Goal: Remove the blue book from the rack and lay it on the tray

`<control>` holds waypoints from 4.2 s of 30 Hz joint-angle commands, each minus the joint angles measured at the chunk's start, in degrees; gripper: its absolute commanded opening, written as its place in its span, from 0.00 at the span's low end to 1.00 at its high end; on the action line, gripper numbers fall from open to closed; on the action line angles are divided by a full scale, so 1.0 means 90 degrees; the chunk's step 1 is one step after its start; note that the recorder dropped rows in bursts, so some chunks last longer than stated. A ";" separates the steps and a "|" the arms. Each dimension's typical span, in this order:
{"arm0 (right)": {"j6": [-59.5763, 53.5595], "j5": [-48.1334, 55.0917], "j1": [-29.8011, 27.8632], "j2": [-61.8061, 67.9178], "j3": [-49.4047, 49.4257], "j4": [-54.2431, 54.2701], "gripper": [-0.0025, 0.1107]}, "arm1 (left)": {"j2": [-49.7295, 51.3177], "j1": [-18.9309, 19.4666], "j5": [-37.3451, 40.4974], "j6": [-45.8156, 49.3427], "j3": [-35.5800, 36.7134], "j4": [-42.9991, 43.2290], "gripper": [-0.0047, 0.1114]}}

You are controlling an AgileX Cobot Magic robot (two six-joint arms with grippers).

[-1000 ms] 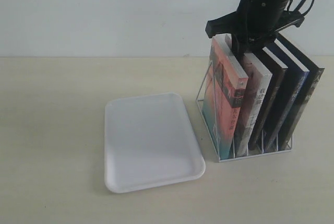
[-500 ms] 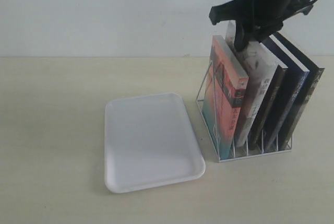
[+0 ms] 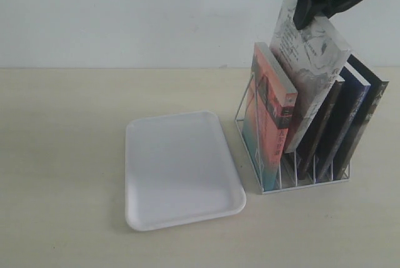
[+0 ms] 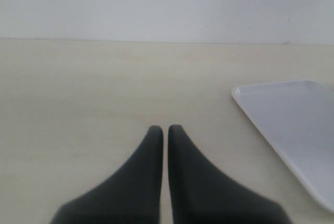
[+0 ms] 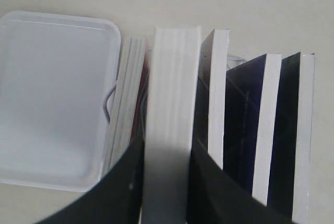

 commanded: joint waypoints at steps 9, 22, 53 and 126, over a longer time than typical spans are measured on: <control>-0.0018 -0.0114 -0.0003 -0.0119 -0.0033 -0.0048 0.02 | -0.0020 0.0012 -0.0027 0.0000 -0.0007 -0.0074 0.08; -0.0018 -0.0114 -0.0003 -0.0077 -0.0018 -0.0048 0.02 | -0.0020 0.0012 -0.0027 0.0000 -0.0007 -0.0074 0.08; -0.0390 -0.0114 -0.0003 0.0859 0.0019 -0.0133 0.39 | -0.0020 0.0012 -0.0027 0.0000 -0.0007 -0.0074 0.08; -0.0813 -0.0114 -0.0966 0.0272 0.0610 -0.0133 0.18 | -0.0020 0.0012 -0.0027 0.0000 -0.0007 -0.0074 0.08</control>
